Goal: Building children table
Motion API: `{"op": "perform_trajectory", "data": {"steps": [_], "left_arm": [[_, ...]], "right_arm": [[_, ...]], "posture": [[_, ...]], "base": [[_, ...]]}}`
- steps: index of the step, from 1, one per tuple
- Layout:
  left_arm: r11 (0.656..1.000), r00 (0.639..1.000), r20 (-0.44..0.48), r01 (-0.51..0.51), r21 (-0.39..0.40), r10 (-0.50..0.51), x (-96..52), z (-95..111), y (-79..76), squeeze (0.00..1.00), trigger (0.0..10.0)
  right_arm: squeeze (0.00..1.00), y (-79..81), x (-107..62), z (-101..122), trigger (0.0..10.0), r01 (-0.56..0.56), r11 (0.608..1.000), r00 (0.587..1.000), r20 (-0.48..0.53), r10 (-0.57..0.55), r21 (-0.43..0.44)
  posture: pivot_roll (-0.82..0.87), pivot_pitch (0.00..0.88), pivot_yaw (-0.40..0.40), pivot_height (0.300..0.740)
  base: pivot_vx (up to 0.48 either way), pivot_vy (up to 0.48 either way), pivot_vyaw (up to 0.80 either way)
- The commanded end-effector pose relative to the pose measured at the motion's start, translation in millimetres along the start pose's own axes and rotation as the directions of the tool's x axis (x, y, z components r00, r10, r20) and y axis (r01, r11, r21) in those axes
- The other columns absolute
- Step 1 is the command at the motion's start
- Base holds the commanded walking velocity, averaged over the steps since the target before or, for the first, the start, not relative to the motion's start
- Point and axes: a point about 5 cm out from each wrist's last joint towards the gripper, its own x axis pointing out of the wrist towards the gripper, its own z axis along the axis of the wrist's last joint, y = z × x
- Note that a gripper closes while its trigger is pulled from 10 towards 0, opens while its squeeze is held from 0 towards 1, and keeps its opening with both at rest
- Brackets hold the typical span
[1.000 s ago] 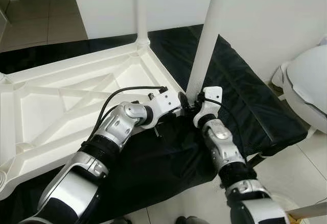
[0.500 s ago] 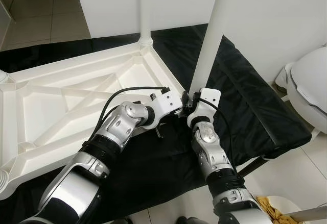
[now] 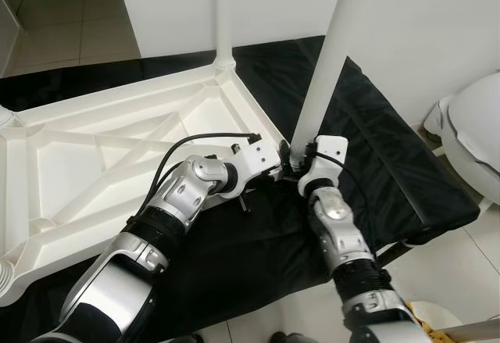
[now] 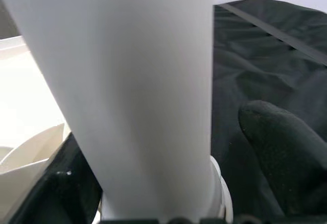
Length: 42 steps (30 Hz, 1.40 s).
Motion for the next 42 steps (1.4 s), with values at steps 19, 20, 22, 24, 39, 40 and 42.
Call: {"op": "perform_trajectory", "data": {"steps": [19,20,22,24,39,40,42], "left_arm": [[1.000,0.997,-0.082,0.008,-0.004,-0.009,-2.8,-16,-4.4,0.00,10.0],[1.000,0.997,-0.081,0.008,-0.004,-0.008,-3.0,-16,-4.5,0.00,10.0],[1.000,0.997,-0.080,0.008,-0.005,-0.008,-3.8,-16,-4.5,0.00,10.0],[1.000,0.997,-0.082,0.007,-0.004,-0.007,-5.5,-16,-4.1,0.00,10.0],[1.000,0.996,-0.084,-0.013,-0.012,0.012,-7.2,-17,-3.1,0.00,10.0],[1.000,0.996,-0.084,-0.014,-0.012,0.013,-7.5,-17,-2.9,0.00,10.0],[1.000,0.996,-0.085,-0.016,-0.011,0.015,-7.9,-17,-2.3,0.00,10.0]], "right_arm": [[0.00,-45.4,-6.2,-13,10.0,-0.495,0.869,0.867,-0.071,0.493,-0.001],[0.00,-46.2,-5.9,-13,10.0,-0.506,0.863,0.860,-0.075,0.504,-0.004],[0.00,-47.1,-4.4,-10,10.0,-0.516,0.857,0.855,-0.072,0.514,-0.003],[0.00,-47.5,-0.4,-4,10.0,-0.532,0.847,0.846,-0.056,0.531,-0.007],[0.00,-41.1,9.6,5,0.0,-0.632,0.775,0.775,-0.033,0.632,-0.002],[0.00,-40.7,9.5,5,0.0,-0.637,0.771,0.770,-0.039,0.636,-0.002],[0.00,-41.1,9.0,3,0.0,-0.643,0.766,0.764,-0.054,0.642,0.001]], "posture": [[-0.03,0.105,0.033,0.740],[-0.03,0.105,0.033,0.740],[-0.02,0.102,0.033,0.740],[-0.02,0.097,0.031,0.740],[0.00,0.100,0.011,0.740],[0.00,0.100,0.011,0.740],[0.00,0.101,0.011,0.740]], "base": [[0.000,0.000,0.00],[0.000,0.000,0.00],[0.000,0.000,0.00],[0.000,0.000,0.00],[0.000,0.000,0.00],[0.000,0.000,0.00],[0.000,0.000,0.00]]}}
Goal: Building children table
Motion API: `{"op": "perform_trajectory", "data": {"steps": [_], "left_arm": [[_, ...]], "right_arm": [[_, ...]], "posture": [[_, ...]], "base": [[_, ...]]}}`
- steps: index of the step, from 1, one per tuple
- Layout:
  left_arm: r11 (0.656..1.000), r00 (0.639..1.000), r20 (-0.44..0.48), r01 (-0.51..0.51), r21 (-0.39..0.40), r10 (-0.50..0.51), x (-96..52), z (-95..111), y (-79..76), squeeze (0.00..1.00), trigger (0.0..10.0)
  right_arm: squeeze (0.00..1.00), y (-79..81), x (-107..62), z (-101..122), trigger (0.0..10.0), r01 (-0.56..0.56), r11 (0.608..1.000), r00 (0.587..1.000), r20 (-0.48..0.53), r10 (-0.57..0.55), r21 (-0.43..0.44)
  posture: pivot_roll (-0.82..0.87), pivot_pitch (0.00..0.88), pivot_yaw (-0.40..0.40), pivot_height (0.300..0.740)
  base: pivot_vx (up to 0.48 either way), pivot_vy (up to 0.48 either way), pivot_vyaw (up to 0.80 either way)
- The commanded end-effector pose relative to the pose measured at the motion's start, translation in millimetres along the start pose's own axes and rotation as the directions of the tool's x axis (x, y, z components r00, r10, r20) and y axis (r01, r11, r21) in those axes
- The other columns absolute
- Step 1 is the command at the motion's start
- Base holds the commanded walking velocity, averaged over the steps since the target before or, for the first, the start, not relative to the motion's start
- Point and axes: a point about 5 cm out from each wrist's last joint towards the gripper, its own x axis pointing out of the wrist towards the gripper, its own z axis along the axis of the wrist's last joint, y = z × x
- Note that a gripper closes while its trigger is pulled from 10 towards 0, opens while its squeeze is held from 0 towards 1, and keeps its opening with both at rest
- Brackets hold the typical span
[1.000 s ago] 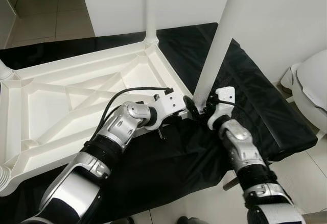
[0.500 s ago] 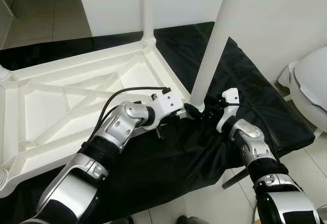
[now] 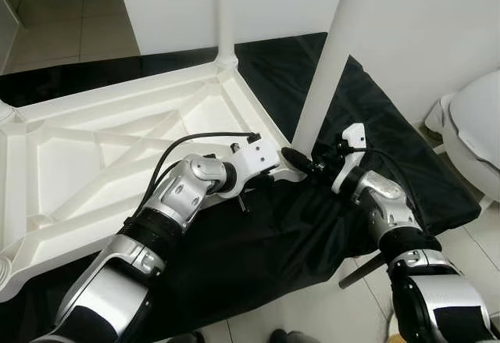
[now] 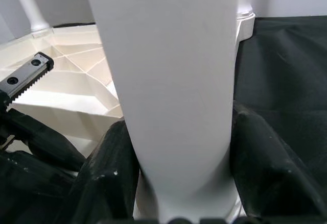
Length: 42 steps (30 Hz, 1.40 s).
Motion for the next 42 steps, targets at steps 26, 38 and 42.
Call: {"op": "perform_trajectory", "data": {"steps": [26,38,42], "left_arm": [[1.000,0.996,-0.086,0.002,-0.008,-0.003,0.3,-19,-7.2,0.00,10.0],[1.000,0.997,-0.078,0.016,0.002,-0.015,6.0,-17,-10.3,0.00,10.0],[1.000,0.997,-0.077,0.019,0.004,-0.018,6.7,-16,-10.9,0.00,10.0]], "right_arm": [[0.00,23.9,0.2,-46,0.0,0.596,0.791,0.800,-0.183,-0.571,0.137],[0.00,52.4,7.2,-46,0.0,0.790,0.600,0.612,-0.218,-0.760,0.126],[0.00,50.7,3.6,-48,9.9,0.790,0.609,0.609,-0.222,-0.762,0.075]], "posture": [[-0.03,0.096,0.007,0.740],[-0.06,0.083,0.005,0.740],[-0.06,0.076,0.002,0.740]], "base": [[0.000,0.000,0.00],[0.000,0.000,0.00],[0.000,0.000,0.00]]}}
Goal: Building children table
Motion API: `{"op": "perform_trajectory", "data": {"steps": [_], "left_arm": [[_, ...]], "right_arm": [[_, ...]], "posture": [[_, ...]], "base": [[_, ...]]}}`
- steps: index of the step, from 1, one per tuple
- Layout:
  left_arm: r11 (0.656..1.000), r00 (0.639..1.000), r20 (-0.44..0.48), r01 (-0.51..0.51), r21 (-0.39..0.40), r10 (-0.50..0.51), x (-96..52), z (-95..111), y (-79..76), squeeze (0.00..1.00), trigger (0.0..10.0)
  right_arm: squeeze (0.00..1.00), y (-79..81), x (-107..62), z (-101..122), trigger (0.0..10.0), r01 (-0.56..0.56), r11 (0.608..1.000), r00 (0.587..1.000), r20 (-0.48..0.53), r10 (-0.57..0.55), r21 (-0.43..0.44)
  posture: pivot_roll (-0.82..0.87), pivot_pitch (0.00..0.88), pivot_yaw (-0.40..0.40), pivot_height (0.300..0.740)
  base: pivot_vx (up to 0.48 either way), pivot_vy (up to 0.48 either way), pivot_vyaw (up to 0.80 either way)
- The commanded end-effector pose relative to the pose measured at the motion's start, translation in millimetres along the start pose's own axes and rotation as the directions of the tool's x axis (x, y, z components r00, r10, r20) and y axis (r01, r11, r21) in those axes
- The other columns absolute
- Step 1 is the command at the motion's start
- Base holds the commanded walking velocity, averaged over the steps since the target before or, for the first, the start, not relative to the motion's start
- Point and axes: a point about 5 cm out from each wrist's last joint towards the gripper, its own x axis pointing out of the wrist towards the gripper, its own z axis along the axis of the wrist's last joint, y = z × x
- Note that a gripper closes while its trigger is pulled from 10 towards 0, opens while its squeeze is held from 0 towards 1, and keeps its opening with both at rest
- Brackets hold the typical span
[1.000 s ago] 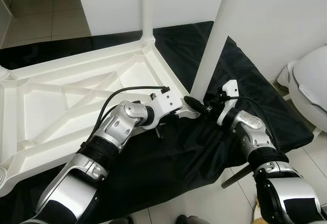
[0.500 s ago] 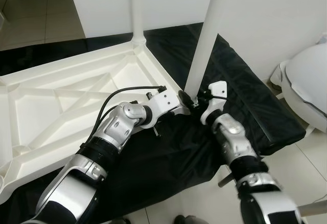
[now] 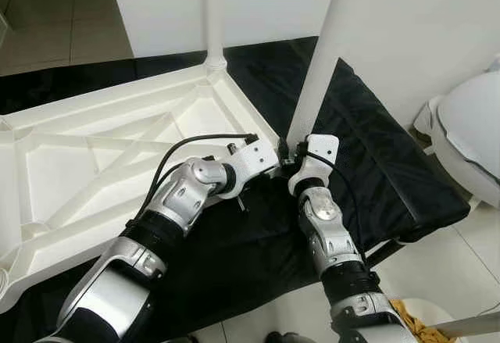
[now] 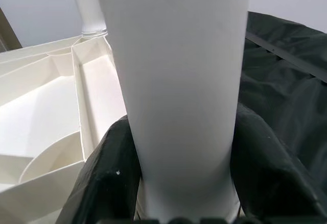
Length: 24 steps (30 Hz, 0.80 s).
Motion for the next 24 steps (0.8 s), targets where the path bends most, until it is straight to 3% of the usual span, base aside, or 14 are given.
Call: {"op": "perform_trajectory", "data": {"steps": [1,6,7,8,14,15,17,18,24], "left_arm": [[0.999,0.998,-0.051,0.045,0.003,-0.045,2.7,-12,-7.8,0.00,10.0],[0.999,0.998,-0.052,0.047,0.007,-0.046,2.9,-12,-7.8,0.00,10.0],[0.999,0.998,-0.052,0.048,0.009,-0.047,3.0,-12,-7.9,0.00,10.0],[0.999,0.998,-0.051,0.048,0.009,-0.048,2.9,-11,-8.0,0.00,10.0],[0.999,0.997,-0.052,0.051,0.013,-0.050,2.8,-11,-8.2,0.00,10.0],[0.998,0.997,-0.053,0.054,0.016,-0.054,2.8,-12,-8.5,0.00,10.0],[0.998,0.997,-0.054,0.056,0.017,-0.055,2.7,-12,-8.8,0.00,10.0],[0.998,0.997,-0.054,0.058,0.018,-0.057,2.9,-12,-9.0,0.00,10.0],[0.998,0.997,-0.051,0.063,0.021,-0.062,3.5,-11,-9.5,0.00,10.0]], "right_arm": [[0.00,-30.1,-12.4,-36,9.9,0.154,0.988,0.970,-0.188,-0.156,-0.027],[0.00,-37.3,-12.2,-36,10.0,0.138,0.990,0.972,-0.189,-0.139,-0.015],[0.06,-38.6,-12.2,-35,10.0,0.132,0.991,0.974,-0.183,-0.133,-0.016],[1.00,-39.8,-11.9,-34,10.0,0.109,0.994,0.978,-0.177,-0.106,0.007],[1.00,-45.5,-8.6,-29,10.0,0.011,1.000,0.990,-0.143,-0.008,0.026],[1.00,-48.7,-5.6,-25,10.0,-0.072,0.997,0.988,-0.133,0.073,0.014],[1.00,-50.3,-3.9,-23,10.0,-0.113,0.994,0.985,-0.127,0.113,0.009],[0.00,-51.5,-2.3,-22,10.0,-0.158,0.987,0.980,-0.121,0.156,-0.009],[0.00,-51.8,1.5,-19,10.0,-0.311,0.950,0.945,-0.122,0.305,-0.033]], "posture": [[-0.06,0.076,0.002,0.740],[-0.06,0.070,0.000,0.740],[-0.06,0.070,0.000,0.740],[-0.05,0.063,0.003,0.740],[-0.05,0.059,0.007,0.740],[-0.05,0.059,0.008,0.740],[-0.05,0.059,0.011,0.740],[-0.05,0.058,0.011,0.740],[-0.05,0.060,0.012,0.740]], "base": [[0.000,0.000,0.00],[0.000,0.000,0.00],[0.000,0.000,0.00],[0.000,0.000,0.00],[0.000,0.000,0.00],[0.000,0.000,0.00],[0.000,0.000,0.00],[0.000,0.000,0.00],[0.000,0.000,0.00]]}}
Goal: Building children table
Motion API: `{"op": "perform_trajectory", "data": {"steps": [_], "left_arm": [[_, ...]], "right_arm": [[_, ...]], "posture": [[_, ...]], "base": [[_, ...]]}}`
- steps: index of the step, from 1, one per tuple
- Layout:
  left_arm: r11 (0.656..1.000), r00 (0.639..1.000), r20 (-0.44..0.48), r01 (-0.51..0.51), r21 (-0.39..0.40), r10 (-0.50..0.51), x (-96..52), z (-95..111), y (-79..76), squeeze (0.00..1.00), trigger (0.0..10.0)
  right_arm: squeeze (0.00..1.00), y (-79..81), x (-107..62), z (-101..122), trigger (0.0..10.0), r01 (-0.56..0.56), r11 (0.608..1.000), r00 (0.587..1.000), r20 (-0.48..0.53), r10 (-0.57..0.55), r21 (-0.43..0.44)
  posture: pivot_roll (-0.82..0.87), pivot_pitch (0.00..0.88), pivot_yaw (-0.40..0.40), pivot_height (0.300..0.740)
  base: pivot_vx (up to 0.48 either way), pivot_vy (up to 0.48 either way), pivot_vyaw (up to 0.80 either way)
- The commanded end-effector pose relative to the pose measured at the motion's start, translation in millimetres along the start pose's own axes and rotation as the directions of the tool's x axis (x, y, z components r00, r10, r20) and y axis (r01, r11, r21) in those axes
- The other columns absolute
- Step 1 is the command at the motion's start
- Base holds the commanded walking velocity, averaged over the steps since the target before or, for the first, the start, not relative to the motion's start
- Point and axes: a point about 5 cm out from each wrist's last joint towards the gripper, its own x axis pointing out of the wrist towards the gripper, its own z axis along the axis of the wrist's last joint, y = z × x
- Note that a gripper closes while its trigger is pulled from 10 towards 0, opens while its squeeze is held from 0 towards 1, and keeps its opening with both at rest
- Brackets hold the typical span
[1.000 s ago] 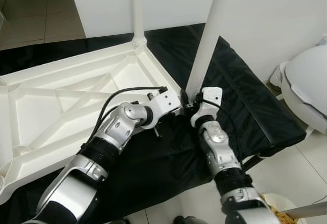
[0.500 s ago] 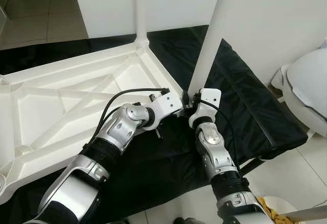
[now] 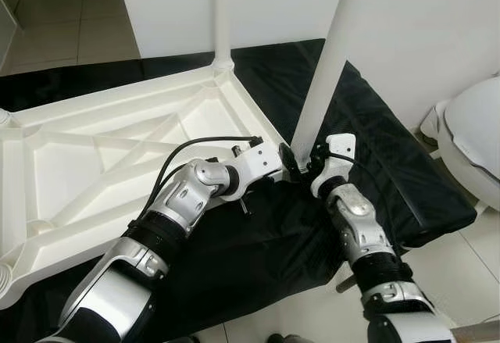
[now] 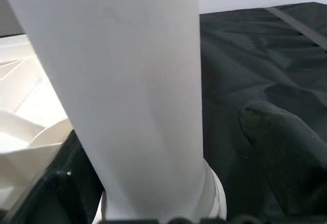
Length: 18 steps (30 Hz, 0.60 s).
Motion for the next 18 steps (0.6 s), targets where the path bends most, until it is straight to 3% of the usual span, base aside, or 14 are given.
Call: {"op": "perform_trajectory", "data": {"steps": [1,3,11,15,16,18], "left_arm": [[0.999,0.997,-0.062,0.051,0.007,-0.051,1.1,-13,-7.1,0.00,10.0],[0.999,0.997,-0.062,0.052,0.007,-0.052,1.1,-12,-7.4,0.00,10.0],[0.999,0.997,-0.068,0.039,0.001,-0.039,-2.7,-15,-5.8,0.00,10.0],[0.999,0.997,-0.071,0.033,-0.004,-0.033,-4.8,-16,-4.8,0.00,10.0],[1.000,0.997,-0.072,0.030,-0.005,-0.031,-5.7,-17,-4.5,0.00,10.0],[1.000,0.997,-0.073,0.029,-0.006,-0.029,-6.3,-17,-4.3,0.00,10.0]], "right_arm": [[0.00,-5.9,-8.7,-21,10.0,-0.025,1.000,0.995,-0.100,0.026,0.017],[0.00,-4.7,-6.4,-22,10.0,-0.102,0.995,0.988,-0.111,0.104,0.021],[0.00,-3.8,-2.3,-32,10.0,-0.210,0.978,0.960,-0.189,0.207,0.003],[0.00,-5.3,-0.4,-32,10.0,-0.217,0.976,0.957,-0.195,0.213,0.002],[0.00,-6.1,0.7,-31,9.4,-0.216,0.976,0.957,-0.196,0.212,0.004],[0.00,-6.6,1.4,-31,9.4,-0.216,0.976,0.957,-0.197,0.212,0.005]], "posture": [[-0.05,0.060,0.012,0.740],[-0.05,0.060,0.010,0.740],[-0.02,0.067,0.007,0.740],[0.00,0.078,0.004,0.740],[0.00,0.078,0.004,0.740],[0.00,0.078,0.004,0.740]], "base": [[0.000,0.000,0.00],[0.000,0.000,0.00],[0.000,0.000,0.00],[0.000,0.000,0.00],[0.000,0.000,0.00],[0.000,0.000,0.00]]}}
